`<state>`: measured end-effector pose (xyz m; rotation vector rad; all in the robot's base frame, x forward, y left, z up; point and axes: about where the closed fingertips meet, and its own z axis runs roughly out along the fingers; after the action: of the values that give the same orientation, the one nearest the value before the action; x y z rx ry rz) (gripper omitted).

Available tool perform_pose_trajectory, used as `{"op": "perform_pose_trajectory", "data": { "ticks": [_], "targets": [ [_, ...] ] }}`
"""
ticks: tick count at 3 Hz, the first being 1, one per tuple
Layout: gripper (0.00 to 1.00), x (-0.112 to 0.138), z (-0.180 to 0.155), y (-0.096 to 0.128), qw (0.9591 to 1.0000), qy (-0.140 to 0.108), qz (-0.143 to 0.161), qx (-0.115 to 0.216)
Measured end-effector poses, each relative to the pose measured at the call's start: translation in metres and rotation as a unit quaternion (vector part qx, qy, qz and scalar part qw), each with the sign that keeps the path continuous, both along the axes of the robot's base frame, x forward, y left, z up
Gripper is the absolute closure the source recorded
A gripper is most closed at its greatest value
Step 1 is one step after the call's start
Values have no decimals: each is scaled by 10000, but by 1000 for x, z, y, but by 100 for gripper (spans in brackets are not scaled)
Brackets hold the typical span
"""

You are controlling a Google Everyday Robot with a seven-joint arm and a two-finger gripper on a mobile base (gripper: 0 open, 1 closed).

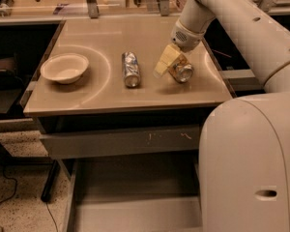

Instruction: Place orange can into middle drawer

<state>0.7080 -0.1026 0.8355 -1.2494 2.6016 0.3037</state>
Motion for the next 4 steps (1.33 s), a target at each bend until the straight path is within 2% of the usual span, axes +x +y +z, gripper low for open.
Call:
{"op": "perform_pose_trajectory", "data": {
  "ticks": [1, 2, 4],
  "targets": [
    [0, 0, 0, 0, 10000, 0, 0, 0],
    [15, 0, 0, 0, 10000, 0, 0, 0],
    [62, 0, 0, 0, 10000, 0, 0, 0]
  ]
}}
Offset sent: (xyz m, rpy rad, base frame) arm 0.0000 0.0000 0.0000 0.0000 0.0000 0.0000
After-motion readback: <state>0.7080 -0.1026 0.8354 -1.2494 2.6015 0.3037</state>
